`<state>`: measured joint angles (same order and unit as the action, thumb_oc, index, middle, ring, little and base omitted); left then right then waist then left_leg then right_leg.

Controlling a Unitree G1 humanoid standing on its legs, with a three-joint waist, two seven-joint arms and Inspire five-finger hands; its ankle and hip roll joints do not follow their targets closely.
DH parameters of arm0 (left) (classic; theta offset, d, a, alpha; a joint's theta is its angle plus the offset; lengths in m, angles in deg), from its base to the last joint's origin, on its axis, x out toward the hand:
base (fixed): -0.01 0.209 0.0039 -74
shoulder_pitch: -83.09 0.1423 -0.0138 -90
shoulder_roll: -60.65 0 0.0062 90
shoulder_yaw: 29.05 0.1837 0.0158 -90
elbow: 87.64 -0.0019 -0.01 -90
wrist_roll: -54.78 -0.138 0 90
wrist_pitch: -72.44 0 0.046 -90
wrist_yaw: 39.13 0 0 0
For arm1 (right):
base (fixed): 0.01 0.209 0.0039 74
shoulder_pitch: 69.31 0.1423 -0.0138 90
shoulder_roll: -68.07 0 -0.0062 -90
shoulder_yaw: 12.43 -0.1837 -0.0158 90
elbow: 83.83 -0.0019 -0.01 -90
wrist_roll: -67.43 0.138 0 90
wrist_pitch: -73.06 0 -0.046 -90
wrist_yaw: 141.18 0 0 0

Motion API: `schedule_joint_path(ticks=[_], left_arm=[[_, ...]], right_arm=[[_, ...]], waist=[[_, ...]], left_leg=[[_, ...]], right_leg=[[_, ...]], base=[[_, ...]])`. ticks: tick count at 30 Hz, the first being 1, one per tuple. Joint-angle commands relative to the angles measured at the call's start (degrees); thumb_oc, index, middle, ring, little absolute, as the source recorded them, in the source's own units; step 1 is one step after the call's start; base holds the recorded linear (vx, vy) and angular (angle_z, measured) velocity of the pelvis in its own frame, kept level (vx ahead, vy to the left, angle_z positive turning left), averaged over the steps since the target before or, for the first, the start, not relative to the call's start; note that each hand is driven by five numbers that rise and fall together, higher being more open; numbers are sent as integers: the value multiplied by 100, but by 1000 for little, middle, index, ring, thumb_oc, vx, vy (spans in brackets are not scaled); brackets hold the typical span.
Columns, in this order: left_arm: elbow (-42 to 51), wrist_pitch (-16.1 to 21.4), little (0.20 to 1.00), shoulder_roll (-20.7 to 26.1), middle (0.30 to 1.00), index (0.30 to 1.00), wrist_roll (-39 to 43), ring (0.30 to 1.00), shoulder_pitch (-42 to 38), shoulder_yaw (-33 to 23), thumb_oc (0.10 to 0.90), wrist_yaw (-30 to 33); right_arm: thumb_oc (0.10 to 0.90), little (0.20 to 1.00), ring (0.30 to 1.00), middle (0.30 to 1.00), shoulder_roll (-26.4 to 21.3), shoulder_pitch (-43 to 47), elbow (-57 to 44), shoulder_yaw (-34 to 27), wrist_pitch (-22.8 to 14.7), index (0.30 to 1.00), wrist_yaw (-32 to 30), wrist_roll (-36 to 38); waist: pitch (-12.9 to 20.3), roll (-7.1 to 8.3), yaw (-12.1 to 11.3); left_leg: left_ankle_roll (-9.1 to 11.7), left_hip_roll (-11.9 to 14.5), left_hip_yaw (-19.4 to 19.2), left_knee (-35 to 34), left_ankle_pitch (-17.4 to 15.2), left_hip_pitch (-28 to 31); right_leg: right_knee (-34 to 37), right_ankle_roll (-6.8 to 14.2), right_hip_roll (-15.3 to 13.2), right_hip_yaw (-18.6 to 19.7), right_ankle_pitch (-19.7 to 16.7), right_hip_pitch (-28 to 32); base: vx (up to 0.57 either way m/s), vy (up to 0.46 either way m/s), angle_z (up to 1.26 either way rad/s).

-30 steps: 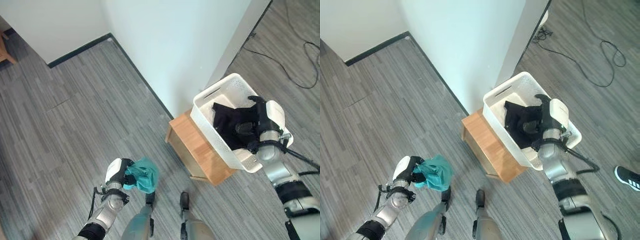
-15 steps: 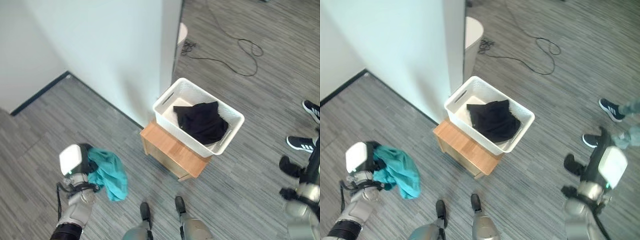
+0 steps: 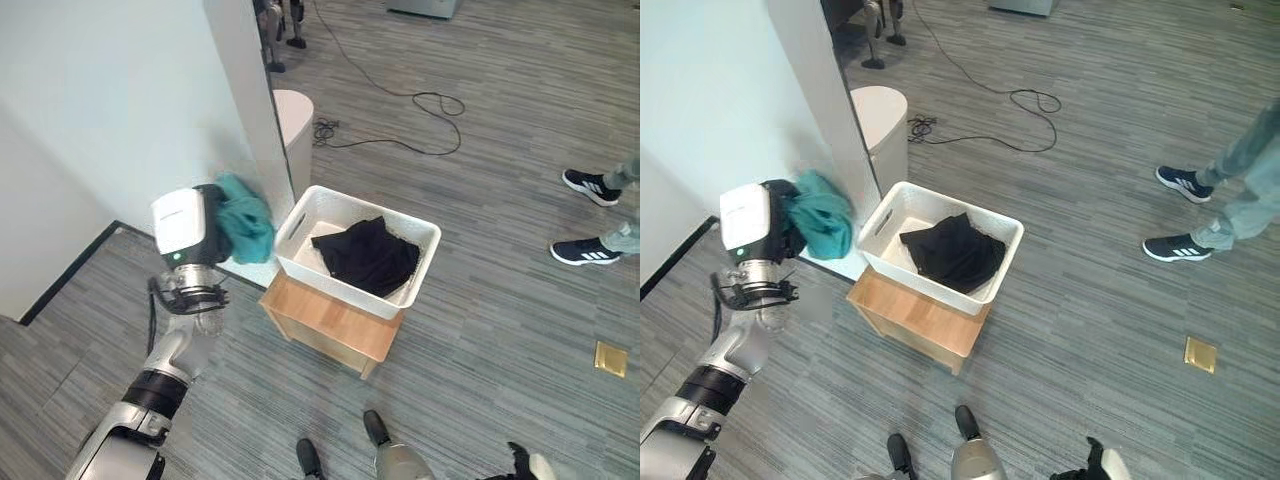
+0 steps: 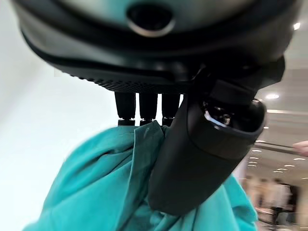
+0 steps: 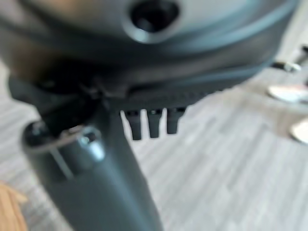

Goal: Pick up bed clothes into laundry basket.

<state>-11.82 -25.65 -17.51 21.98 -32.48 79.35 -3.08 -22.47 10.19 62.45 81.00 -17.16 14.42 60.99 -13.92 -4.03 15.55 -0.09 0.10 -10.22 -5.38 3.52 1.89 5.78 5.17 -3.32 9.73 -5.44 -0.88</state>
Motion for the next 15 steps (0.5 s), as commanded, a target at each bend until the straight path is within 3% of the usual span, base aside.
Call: schedule_joint_path(ticks=[1, 4, 8, 15], left_arm=[[342, 434, 300, 132, 300, 300, -189, 300, -1248, 13, 400, 252], [138, 414, 300, 55, 300, 300, -135, 300, -1615, 207, 400, 284], [-1029, 373, 300, -214, 300, 300, 200, 300, -2596, 821, 400, 270], [-1430, 453, 300, -634, 300, 300, 413, 300, -3460, 1290, 400, 135]], right_arm=[[800, 900, 900, 900, -213, -207, 223, -136, -75, 900, -131, 288], [800, 900, 900, 900, -262, -205, 259, -130, -96, 900, -148, 345], [800, 900, 900, 900, -447, -56, 286, 12, -140, 900, -223, 395], [800, 900, 900, 900, -430, 78, 435, 213, -140, 900, -252, 493]], waist=[[519, 214, -83], [533, 207, -23], [591, 194, 202], [651, 187, 341]], left_leg=[[361, 276, -21, 38, -647, 51], [366, 282, -37, 38, -649, 65], [384, 318, -163, 38, -659, 106], [383, 319, -234, 38, -688, 94]], right_leg=[[-162, 396, -395, -234, 476, 123], [-164, 400, -390, -210, 471, 120], [-159, 433, -371, -101, 431, 63], [-151, 478, -391, -64, 389, 0]], base=[[0, 0, 0], [0, 0, 0], [3, -3, -1], [14, -6, -12]])
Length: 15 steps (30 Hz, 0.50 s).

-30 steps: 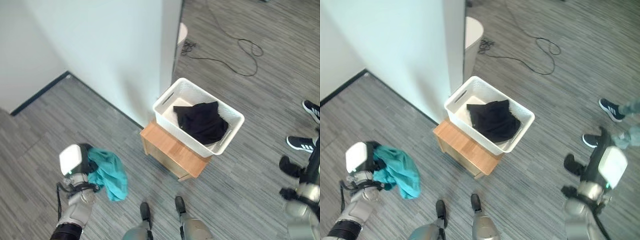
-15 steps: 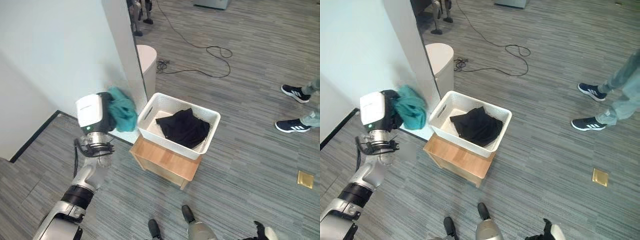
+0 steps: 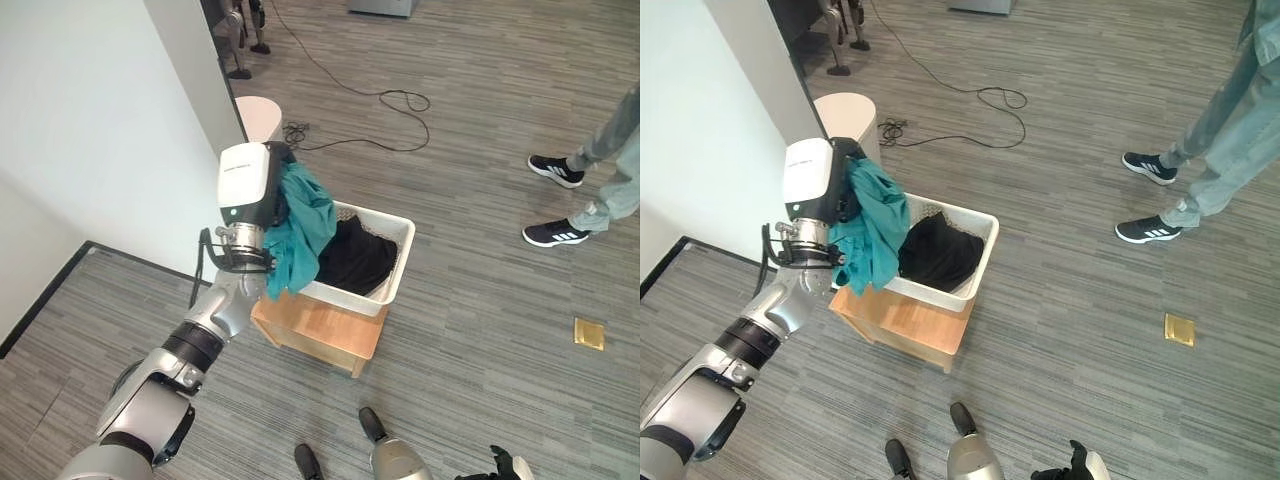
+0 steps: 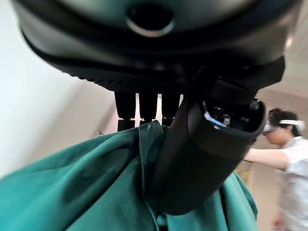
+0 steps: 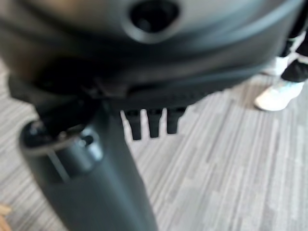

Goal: Pick up bed clothes into laundry basket.

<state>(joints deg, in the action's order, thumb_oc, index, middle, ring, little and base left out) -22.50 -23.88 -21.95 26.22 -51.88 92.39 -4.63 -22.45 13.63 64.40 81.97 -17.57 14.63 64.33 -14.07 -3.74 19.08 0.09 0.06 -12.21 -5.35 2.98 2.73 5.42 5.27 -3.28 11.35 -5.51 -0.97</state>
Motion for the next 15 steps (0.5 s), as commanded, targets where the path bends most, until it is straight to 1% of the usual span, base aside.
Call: schedule_joint_path(ticks=[1, 3, 4, 9, 12, 13, 15], left_arm=[[-474, 270, 300, -226, 300, 300, 15, 300, -1651, 39, 400, 287], [-636, 264, 300, -247, 300, 300, 26, 300, -1821, 118, 400, 288], [-955, 226, 300, -246, 300, 300, 42, 300, -2044, 222, 400, 271], [-1772, 154, 300, -108, 300, 300, 93, 300, -2634, 475, 400, 267], [-2093, 119, 300, -42, 300, 300, 73, 300, -2843, 590, 400, 272], [-2456, 58, 300, 46, 300, 300, 78, 300, -3031, 649, 400, 275], [-2644, 75, 300, 18, 300, 300, 111, 300, -3151, 696, 400, 264]], right_arm=[[800, 900, 900, 900, -426, -269, 250, 141, -107, 900, -278, 176], [800, 900, 900, 900, -415, -259, 263, 159, -112, 900, -273, 192], [800, 900, 900, 900, -410, -281, 303, 180, -117, 900, -284, 221], [800, 900, 900, 900, -429, -235, 401, 255, -143, 900, -289, 271], [800, 900, 900, 900, -408, -196, 438, 275, -158, 900, -301, 312], [800, 900, 900, 900, -452, -44, 637, 280, -144, 900, -265, 430], [800, 900, 900, 900, -482, 153, 869, 335, -133, 900, -264, 479]], waist=[[678, 157, 14], [688, 148, 37], [697, 138, 99], [730, 114, 239], [732, 116, 271], [734, 123, 267], [727, 124, 245]], left_leg=[[364, 321, -46, 35, -641, 10], [363, 317, -58, 35, -649, 15], [363, 317, -89, 35, -657, 33], [365, 315, -201, 35, -684, 44], [369, 320, -251, 35, -679, 26], [371, 329, -294, 35, -660, 0], [381, 337, -336, 35, -639, -30]], right_leg=[[-110, 472, -397, -213, 394, 7], [-110, 477, -393, -192, 397, -4], [-111, 487, -387, -159, 388, -18], [-108, 532, -363, -43, 338, -101], [-106, 552, -357, -13, 312, -157], [-96, 570, -338, 14, 284, -214], [-92, 585, -320, 21, 269, -249]], base=[[28, -2, -4], [16, 0, -1], [0, 0, 0], [29, 2, -13], [13, 2, -13], [7, -1, -20], [2, -8, -29]])
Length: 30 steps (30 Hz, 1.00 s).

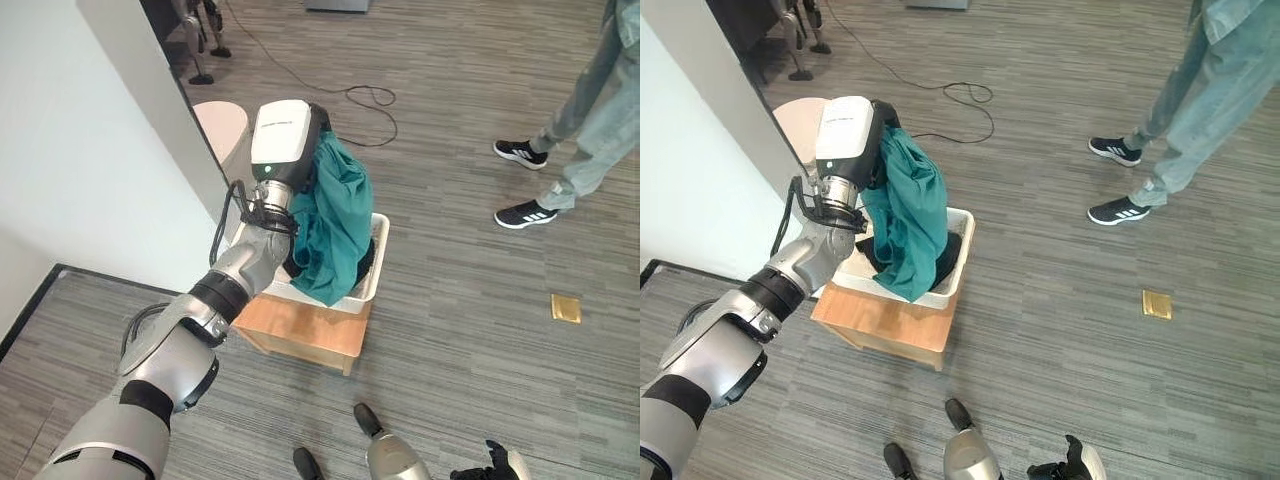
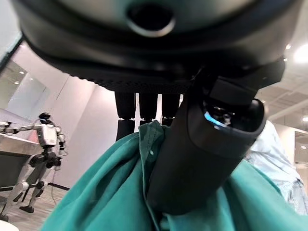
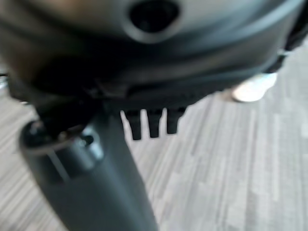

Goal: Pick up bed clothes into laundry basket.

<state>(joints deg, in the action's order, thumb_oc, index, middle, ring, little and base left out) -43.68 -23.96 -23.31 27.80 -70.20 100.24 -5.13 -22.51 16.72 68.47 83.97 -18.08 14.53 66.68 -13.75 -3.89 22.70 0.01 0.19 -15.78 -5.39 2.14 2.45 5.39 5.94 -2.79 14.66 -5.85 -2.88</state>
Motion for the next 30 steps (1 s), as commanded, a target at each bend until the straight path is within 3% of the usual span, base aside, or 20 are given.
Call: schedule_joint_path(ticks=[1, 12, 15, 16, 17, 18, 22, 30], left_arm=[[-610, 101, 300, 154, 300, 300, -37, 300, -1373, -60, 400, 321], [-1136, -129, 300, -48, 300, 300, -667, 300, -1348, 209, 400, 235], [-1776, -234, 300, -155, 300, 300, -910, 300, -1038, 276, 400, 65], [-1840, -217, 354, -130, 354, 354, -886, 354, -945, 240, 436, 48], [-1855, -189, 813, -120, 813, 813, -869, 813, -866, 195, 742, 53], [-1854, -188, 900, -117, 900, 900, -870, 900, -863, 193, 800, 55], [-1530, -60, 900, -157, 900, 900, -812, 900, -352, 78, 800, 172], [-1171, -46, 900, -357, 900, 900, -838, 900, -65, -33, 800, 252]], right_arm=[[800, 900, 900, 900, -484, -91, 519, 148, -89, 900, -249, 273], [800, 900, 900, 900, -447, 266, 767, 358, -142, 900, -270, 482], [800, 900, 900, 900, -373, 324, 769, 423, -198, 900, -270, 486], [800, 900, 900, 900, -354, 337, 765, 441, -221, 900, -265, 481], [800, 900, 900, 900, -338, 362, 772, 454, -232, 900, -272, 487], [800, 900, 900, 900, -339, 363, 774, 458, -234, 900, -272, 487], [800, 900, 900, 900, -289, 299, 726, 509, -288, 900, -287, 477], [800, 900, 900, 900, -254, 192, 627, 488, -339, 900, -290, 449]], waist=[[698, 147, -131], [598, 288, -279], [468, 351, -293], [437, 366, -301], [420, 377, -314], [425, 376, -311], [348, 412, -416], [350, 441, -454]], left_leg=[[392, 328, 4, 39, -552, -8], [407, 332, 35, 39, -482, -285], [401, 333, 48, 39, -433, -456], [402, 340, 49, 39, -419, -500], [402, 339, 52, 39, -413, -535], [401, 339, 52, 39, -412, -540], [404, 338, 100, 39, -399, -610], [415, 343, 133, 39, -407, -545]], right_leg=[[-89, 522, -364, -310, 294, -75], [-68, 554, -394, -463, 213, -312], [-52, 551, -378, -469, 153, -465], [-51, 546, -377, -470, 141, -506], [-46, 541, -378, -476, 135, -532], [-46, 541, -378, -476, 134, -537], [-39, 525, -391, -558, 139, -599], [-39, 517, -393, -620, 187, -489]], base=[[7, -15, -28], [-10, -5, -3], [-93, -7, 0], [-76, -11, -2], [-50, -8, -4], [-49, -16, -2], [-41, -16, 1], [-14, -15, 6]])
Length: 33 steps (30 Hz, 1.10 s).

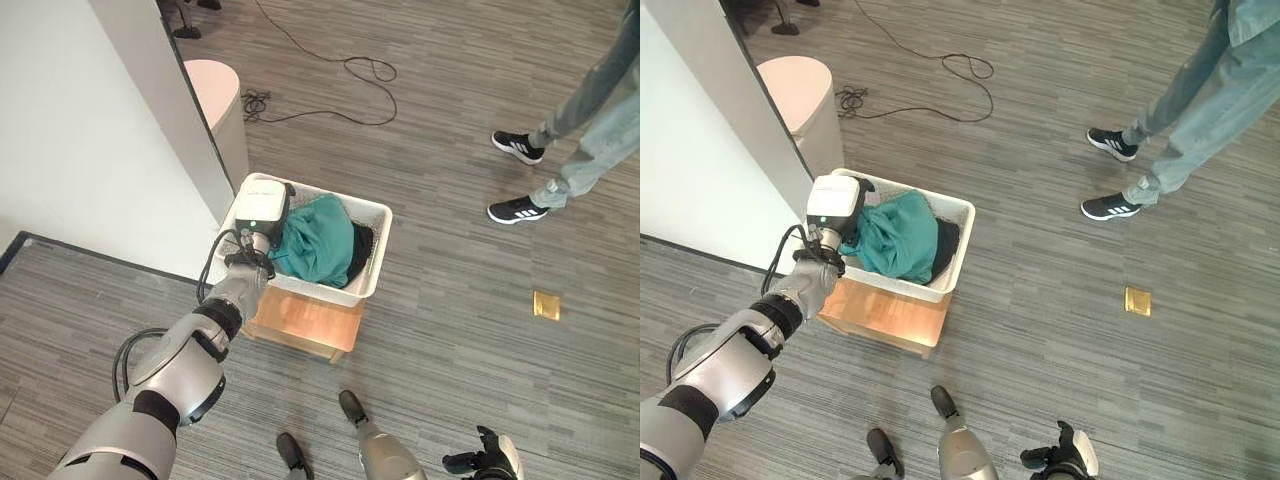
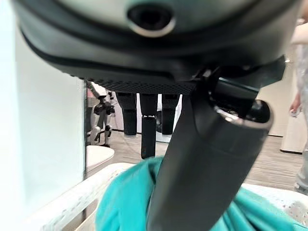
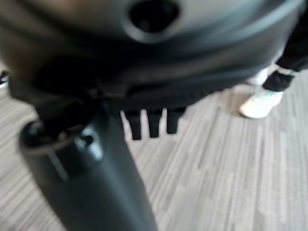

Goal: Pick up bed clothes into laundry basket.

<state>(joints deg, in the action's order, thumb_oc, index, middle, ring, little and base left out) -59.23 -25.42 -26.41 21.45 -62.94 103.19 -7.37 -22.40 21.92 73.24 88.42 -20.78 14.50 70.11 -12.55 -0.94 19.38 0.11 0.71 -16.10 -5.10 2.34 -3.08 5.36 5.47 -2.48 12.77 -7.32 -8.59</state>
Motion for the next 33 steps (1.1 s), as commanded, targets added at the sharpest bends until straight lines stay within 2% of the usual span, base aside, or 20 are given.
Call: schedule_joint_path(ticks=[1, 3, 7, 11, 15, 18, 24, 28, 33], left_arm=[[587, 135, 900, -82, 900, 900, -183, 900, -761, -360, 800, 513], [675, 110, 900, -262, 900, 900, -308, 900, -596, -293, 800, 455], [889, 74, 900, -362, 900, 900, -289, 900, -497, -372, 800, 537], [951, 74, 900, -349, 900, 900, -338, 900, -511, -325, 800, 505], [943, 5, 900, -169, 900, 900, -588, 900, -932, -139, 800, 389], [704, 4, 900, 101, 900, 900, -939, 900, -1580, 237, 800, 221], [802, 90, 900, 382, 900, 900, -697, 900, -1992, 236, 800, 160], [842, 292, 900, 984, 900, 900, -44, 900, -2164, 74, 800, 150], [1364, 305, 900, 1762, 900, 900, 319, 900, -1540, -517, 800, 266]], right_arm=[[800, 900, 900, 900, -258, -364, 135, 39, -67, 900, -252, 101], [800, 900, 900, 900, -300, -241, -18, 141, -172, 900, -218, 10], [800, 900, 900, 900, -260, -371, 95, 79, -124, 900, -174, -30], [800, 900, 900, 900, -228, -357, 220, 14, -90, 900, -123, 8], [800, 900, 900, 900, -213, -336, 336, 6, -71, 900, -11, 79], [800, 900, 900, 900, -229, -352, 459, 58, -81, 900, 84, 104], [800, 900, 900, 900, -184, -490, 383, 122, -92, 900, 145, 70], [800, 900, 900, 900, -268, -394, 144, 298, -141, 900, 279, 40], [800, 900, 900, 900, -178, -170, -149, 620, -130, 900, 440, -177]], waist=[[262, 149, -132], [300, 139, -234], [411, 127, -257], [533, 104, -269], [661, 56, -251], [791, -38, -177], [921, -149, -119], [1011, -221, -264], [1016, -227, -645]], left_leg=[[412, 299, 166, 10, -438, 61], [408, 299, 222, 10, -447, 108], [423, 326, 269, 10, -453, 206], [427, 340, 289, 10, -468, 292], [442, 356, 341, 10, -485, 377], [453, 360, 356, 10, -486, 395], [435, 355, 427, 10, -498, 448], [451, 357, 586, 10, -457, 483], [482, 371, 850, 10, -332, 467]], right_leg=[[-36, 558, -425, -452, 347, 133], [-36, 542, -423, -493, 386, 205], [-36, 520, -425, -540, 430, 339], [-36, 512, -426, -577, 458, 431], [-40, 499, -424, -619, 485, 548], [-36, 516, -418, -602, 465, 541], [-55, 494, -401, -558, 477, 601], [-73, 427, -367, -607, 554, 727], [-102, 316, -289, -794, 695, 896]], base=[[3, -41, 2], [10, -49, 0], [17, -54, 7], [19, -30, 4], [17, -37, 0], [0, 0, 0], [-2, -7, 0], [1, -50, 13], [-23, -57, 26]])
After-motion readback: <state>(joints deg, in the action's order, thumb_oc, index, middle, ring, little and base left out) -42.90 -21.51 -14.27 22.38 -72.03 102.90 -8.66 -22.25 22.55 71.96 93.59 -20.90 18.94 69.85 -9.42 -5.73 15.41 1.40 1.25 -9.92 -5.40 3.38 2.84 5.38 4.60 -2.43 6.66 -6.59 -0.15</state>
